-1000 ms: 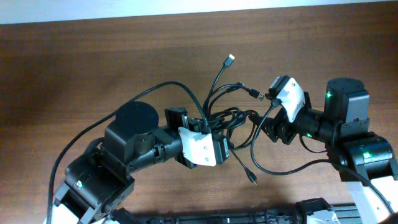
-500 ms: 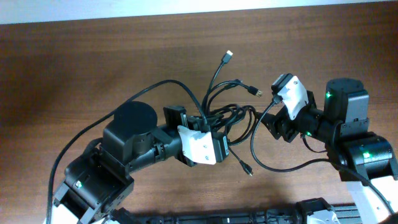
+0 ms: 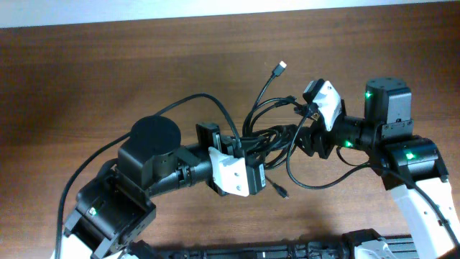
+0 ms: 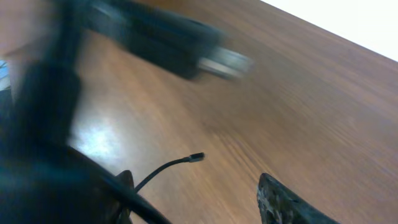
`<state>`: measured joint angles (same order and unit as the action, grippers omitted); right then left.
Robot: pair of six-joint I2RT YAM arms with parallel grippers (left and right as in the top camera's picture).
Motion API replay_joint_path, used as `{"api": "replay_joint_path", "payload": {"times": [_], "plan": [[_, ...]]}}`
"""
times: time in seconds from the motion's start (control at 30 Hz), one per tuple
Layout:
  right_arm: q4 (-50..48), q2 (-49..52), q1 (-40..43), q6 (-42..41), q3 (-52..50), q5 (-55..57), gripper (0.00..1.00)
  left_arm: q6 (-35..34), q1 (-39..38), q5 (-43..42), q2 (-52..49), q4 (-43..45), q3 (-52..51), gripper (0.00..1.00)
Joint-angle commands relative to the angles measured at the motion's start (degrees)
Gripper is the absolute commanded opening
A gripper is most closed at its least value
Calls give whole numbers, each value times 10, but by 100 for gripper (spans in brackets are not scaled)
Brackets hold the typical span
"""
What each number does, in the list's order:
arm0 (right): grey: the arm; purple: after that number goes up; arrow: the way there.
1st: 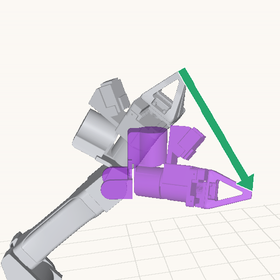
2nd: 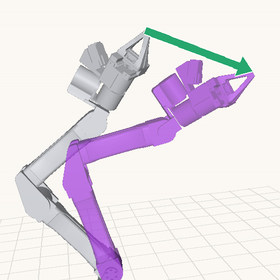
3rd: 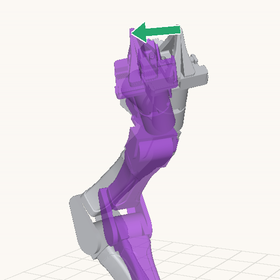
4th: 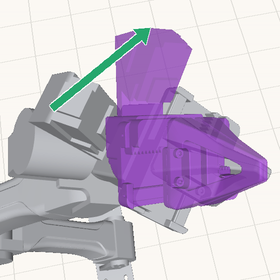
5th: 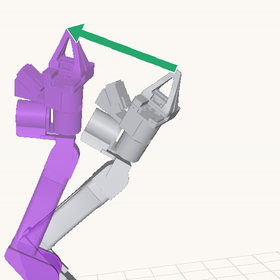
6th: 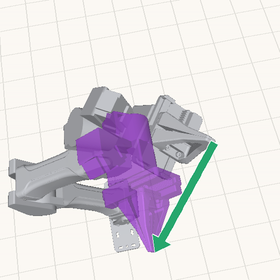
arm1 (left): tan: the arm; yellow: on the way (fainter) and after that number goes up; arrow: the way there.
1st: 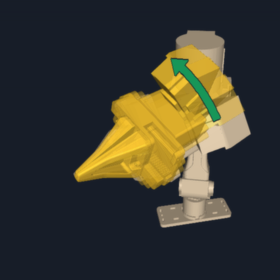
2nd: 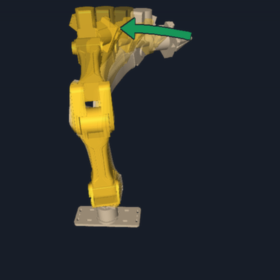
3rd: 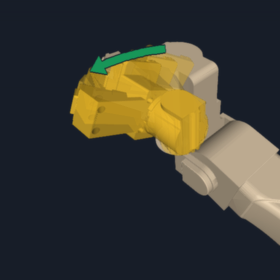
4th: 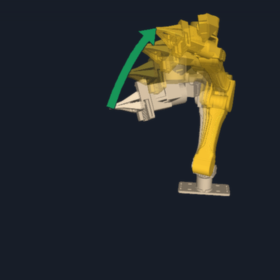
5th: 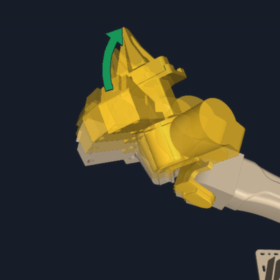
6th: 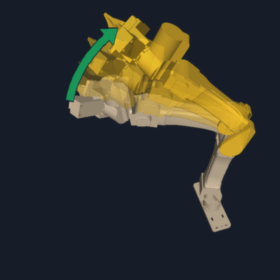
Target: Untangle cables
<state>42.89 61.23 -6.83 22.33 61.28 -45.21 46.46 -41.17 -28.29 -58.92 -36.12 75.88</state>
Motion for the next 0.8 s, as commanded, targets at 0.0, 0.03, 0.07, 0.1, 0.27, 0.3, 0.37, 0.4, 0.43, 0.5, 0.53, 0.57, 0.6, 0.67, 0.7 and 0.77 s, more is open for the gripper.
{"api": "replay_joint_path", "payload": {"times": [0.0, 0.03, 0.07, 0.1, 0.27, 0.3, 0.37, 0.4, 0.43, 0.5, 0.53, 0.57, 0.6, 0.67, 0.7, 0.77], "plan": [[-3, 3, 1, -1, -2, -97, 52, -7, 0, -18, -9, 11, 15, 0], [-3, 3, 1, 0, -2, -109, 46, -7, 0, -14, -10, 14, 15, 0], [-3, 3, 1, 10, -2, -126, 37, -7, 0, -3, -12, 16, 15, 0], [-3, 3, 1, 14, -2, -140, 28, -7, 0, 4, -13, 18, 15, 0], [2, 3, 1, 14, -2, -144, 4, -7, 0, 11, -13, 31, 15, 0], [2, 3, 1, 14, -2, -143, 4, -7, 0, 11, -13, 33, 15, 0], [2, 3, 1, 14, -2, -139, 4, -7, 0, 11, -13, 35, 15, 0], [2, 3, 1, 14, -2, -133, 4, -7, 0, 11, -13, 35, 15, 0], [2, 3, 1, 12, -2, -120, 4, -7, 0, 12, -13, 35, 15, 0], [9, 3, 1, 6, -2, -78, 4, -8, 0, 28, -11, 35, 15, 0], [8, 3, 2, -15, -2, -52, 4, -18, 0, 43, -9, 36, 15, 0], [8, 3, 2, -57, -2, 0, 4, -40, 0, 72, -5, 40, 15, 0], [8, 3, 2, -97, -2, 51, 4, -57, 0, 96, -1, 44, 15, 0], [9, 3, 2, -168, -2, 142, 4, -77, 0, 128, 7, 50, 15, 0], [8, 3, 2, -200, -2, 185, 4, -84, 0, 140, 10, 53, 15, 0], [8, 3, 2, -247, -2, 249, 4, -96, 0, 158, 21, 56, 15, 0]]}}
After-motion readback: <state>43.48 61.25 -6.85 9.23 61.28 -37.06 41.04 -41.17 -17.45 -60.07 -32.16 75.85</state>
